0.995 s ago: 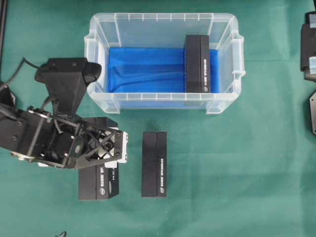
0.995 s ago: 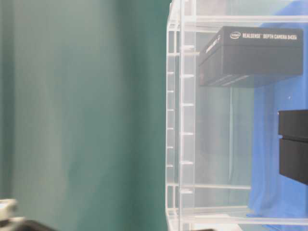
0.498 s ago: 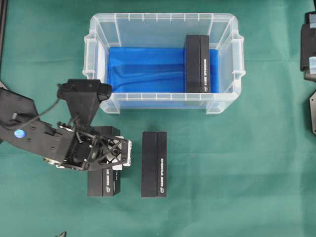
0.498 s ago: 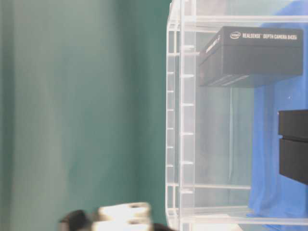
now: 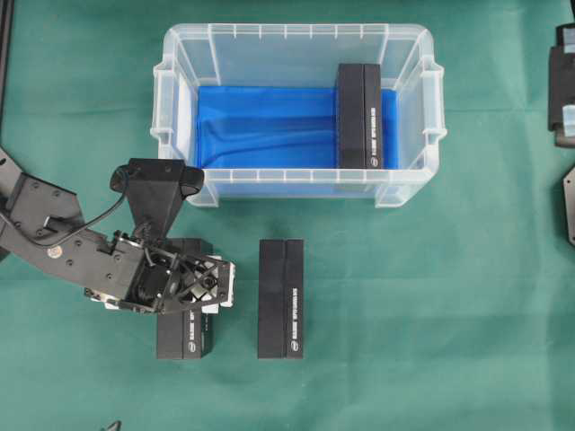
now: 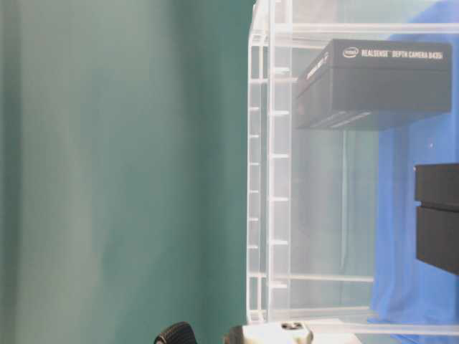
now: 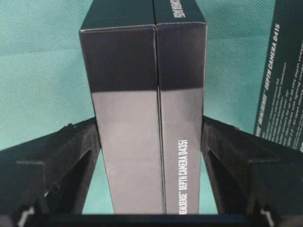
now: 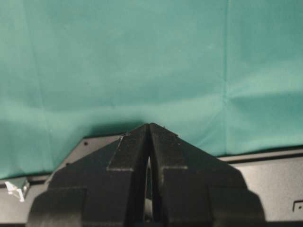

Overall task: Take the box out of the case with the left arm.
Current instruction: 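Lower the boxes onto the cloth left of the middle pair and open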

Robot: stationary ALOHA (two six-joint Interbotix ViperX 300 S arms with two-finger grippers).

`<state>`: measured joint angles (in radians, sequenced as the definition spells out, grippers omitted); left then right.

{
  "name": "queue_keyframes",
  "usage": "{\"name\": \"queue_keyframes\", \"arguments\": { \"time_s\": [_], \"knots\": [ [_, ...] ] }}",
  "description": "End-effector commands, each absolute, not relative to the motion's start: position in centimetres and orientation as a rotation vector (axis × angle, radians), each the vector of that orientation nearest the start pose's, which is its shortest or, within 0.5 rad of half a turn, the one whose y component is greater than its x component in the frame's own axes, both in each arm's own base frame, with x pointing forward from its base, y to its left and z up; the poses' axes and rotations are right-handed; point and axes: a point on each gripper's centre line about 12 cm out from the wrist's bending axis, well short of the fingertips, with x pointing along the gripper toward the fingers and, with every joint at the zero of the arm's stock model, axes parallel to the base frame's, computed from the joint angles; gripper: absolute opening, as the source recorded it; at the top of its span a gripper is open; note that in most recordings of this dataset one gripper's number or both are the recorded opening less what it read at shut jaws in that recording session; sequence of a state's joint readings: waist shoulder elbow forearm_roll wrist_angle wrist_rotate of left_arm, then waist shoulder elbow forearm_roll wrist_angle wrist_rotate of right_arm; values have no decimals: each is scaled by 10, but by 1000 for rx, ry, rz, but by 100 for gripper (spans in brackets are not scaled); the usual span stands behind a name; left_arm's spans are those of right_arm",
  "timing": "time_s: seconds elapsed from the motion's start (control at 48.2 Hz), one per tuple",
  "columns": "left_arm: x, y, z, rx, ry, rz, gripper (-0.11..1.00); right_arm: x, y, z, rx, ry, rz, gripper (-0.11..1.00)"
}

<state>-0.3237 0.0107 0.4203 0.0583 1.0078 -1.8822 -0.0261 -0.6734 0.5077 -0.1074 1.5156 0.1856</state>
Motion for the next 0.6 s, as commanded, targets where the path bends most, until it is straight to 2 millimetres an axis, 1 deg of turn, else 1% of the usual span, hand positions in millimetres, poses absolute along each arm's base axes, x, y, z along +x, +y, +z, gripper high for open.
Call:
{"name": "queue_keyframes", "arguments": {
  "time_s": [0.0, 0.415, 0.436, 0.539, 0.581],
  "knots": [
    [336, -109, 196, -1263, 1100, 1040, 63, 181, -18, 336, 101, 1326, -236, 2],
    [342, -111, 198, -1292, 1085, 1015, 64, 181, -17, 336, 102, 1326, -235, 2],
    [342, -111, 198, -1292, 1085, 1012, 67, 181, -18, 336, 101, 1326, -236, 2],
    [342, -111, 198, -1292, 1085, 1012, 87, 181, -18, 336, 101, 1326, -236, 2],
    [342, -111, 198, -1292, 1087, 1014, 91, 181, -18, 336, 101, 1326, -236, 2]
  ]
}}
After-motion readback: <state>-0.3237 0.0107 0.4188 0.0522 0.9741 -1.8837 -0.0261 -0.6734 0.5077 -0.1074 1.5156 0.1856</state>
